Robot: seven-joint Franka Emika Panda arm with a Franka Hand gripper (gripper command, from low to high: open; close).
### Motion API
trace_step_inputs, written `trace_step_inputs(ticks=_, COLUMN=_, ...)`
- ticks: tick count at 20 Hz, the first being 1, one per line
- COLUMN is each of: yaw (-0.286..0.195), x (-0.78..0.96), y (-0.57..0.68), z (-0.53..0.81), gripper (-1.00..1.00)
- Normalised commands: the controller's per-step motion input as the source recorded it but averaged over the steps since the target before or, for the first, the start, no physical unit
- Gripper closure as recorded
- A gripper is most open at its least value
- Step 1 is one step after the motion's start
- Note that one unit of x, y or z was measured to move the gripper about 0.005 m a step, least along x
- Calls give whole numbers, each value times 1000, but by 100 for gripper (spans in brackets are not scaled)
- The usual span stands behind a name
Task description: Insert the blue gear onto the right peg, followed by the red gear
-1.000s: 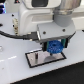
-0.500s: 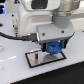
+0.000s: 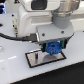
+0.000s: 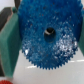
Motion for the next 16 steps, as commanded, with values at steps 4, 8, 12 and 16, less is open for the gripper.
trace_step_inputs(ticks=4, yaw=0, x=91, y=-13, z=162, gripper=100)
trace_step_inputs(ticks=8, yaw=0, x=169, y=-82, z=-1, gripper=100)
trace_step_inputs(ticks=12, yaw=0, x=220, y=-79, z=-94, gripper=100)
trace_step_inputs(ticks=16, yaw=0, x=128, y=-10, z=42, gripper=100)
